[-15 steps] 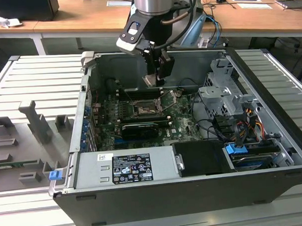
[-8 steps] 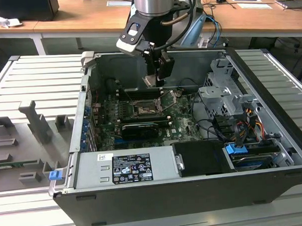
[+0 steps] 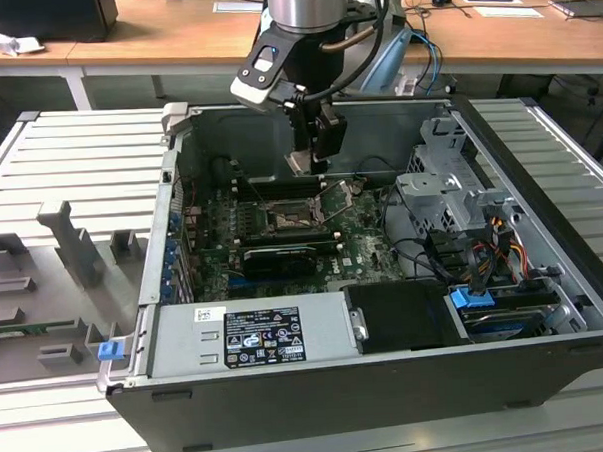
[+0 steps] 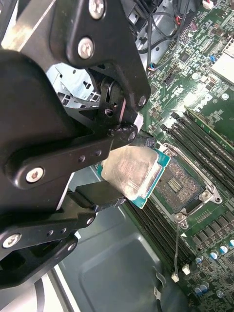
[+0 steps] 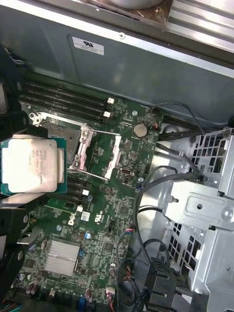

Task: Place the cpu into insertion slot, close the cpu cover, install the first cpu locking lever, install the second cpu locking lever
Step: 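Place the cpu into insertion slot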

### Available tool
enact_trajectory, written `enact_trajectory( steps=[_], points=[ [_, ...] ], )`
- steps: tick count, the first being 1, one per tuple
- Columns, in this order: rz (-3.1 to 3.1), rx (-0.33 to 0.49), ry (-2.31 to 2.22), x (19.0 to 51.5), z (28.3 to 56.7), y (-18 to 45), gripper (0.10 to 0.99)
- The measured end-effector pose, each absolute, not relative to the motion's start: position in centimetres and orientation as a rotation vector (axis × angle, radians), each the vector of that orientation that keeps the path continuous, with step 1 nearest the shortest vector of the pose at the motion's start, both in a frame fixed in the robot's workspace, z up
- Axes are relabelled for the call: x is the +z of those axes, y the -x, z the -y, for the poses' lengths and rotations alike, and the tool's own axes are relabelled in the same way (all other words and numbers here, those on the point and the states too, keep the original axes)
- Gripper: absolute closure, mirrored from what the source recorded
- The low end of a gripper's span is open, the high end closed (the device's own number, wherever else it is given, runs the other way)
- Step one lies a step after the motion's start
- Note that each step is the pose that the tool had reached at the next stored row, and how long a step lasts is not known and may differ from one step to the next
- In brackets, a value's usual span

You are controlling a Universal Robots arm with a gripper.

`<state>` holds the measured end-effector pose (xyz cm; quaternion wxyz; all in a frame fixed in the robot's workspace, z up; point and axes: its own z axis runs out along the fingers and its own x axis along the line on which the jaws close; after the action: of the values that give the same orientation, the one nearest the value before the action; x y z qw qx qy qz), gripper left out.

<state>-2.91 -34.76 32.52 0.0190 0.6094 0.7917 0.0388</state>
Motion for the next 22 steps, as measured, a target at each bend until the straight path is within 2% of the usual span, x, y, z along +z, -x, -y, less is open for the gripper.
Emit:
enact_trajectory(
  steps=[22],
  points=[
    [-2.358,0.117,-2.009,32.18,34.76,2.91,0.561]
  ],
)
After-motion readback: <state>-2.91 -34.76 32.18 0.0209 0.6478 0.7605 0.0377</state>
